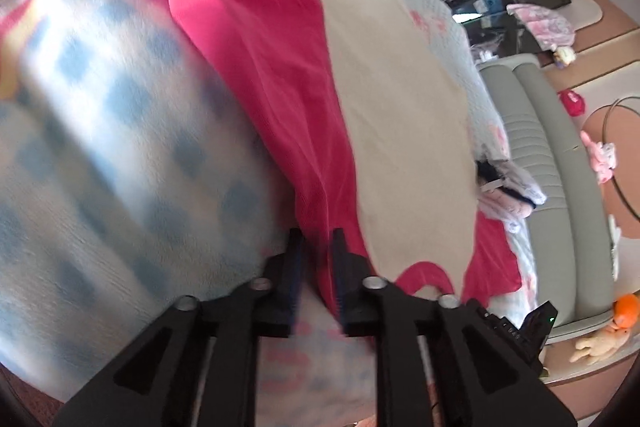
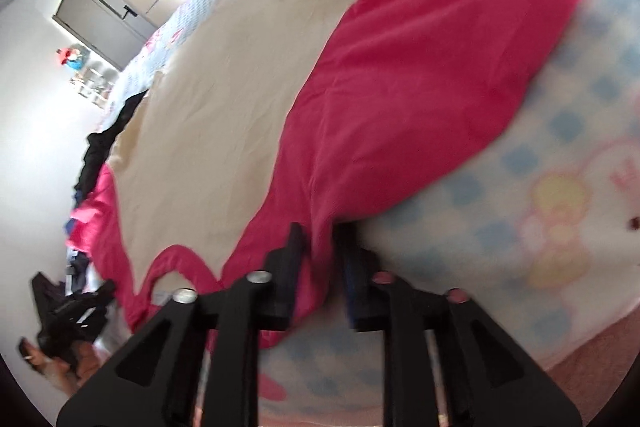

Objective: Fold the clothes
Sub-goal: 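Pull the pink trim edge with both grippers to straighten the shirt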

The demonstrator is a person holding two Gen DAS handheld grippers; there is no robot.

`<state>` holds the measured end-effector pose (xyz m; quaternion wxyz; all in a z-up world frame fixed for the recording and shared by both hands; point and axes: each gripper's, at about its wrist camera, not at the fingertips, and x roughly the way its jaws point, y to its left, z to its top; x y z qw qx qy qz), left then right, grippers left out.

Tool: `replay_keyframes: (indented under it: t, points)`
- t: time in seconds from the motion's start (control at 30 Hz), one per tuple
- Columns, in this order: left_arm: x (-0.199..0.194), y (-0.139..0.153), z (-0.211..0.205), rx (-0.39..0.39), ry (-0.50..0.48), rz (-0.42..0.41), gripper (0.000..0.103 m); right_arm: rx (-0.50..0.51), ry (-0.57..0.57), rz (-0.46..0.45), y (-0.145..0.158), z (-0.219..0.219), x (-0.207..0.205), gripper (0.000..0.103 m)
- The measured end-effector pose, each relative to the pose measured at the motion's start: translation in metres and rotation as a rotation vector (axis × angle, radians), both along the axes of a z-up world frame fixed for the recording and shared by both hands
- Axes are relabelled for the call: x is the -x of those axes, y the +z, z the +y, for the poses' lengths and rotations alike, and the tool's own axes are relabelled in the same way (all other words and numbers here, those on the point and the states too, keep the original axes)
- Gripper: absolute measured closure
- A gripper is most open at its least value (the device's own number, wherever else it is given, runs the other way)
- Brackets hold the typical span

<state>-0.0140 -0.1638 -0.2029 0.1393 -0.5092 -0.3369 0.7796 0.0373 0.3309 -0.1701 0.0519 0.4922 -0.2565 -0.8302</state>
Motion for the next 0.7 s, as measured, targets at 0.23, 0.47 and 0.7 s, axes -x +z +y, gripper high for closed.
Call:
replay_keyframes:
  t: [0.23,0.47,0.7]
  points:
    - [0.007,-0.008,0.040,0.008,-0.055,0.013,0.051,0.022,-0.005,-0.007,-0.019,-0.008,0.017,0.061]
    - [0.010,-0.002,0.030,-0.048,-0.014,0.067,0.082,0.011,0.017,0.059,-0.001,-0.010,0.010,0.087]
    - [0.012,-0.011,0.042,-0.052,-0.037,0.065,0.050,0.089,0.007,0.007,-0.020,-0.003,0.018,0.077]
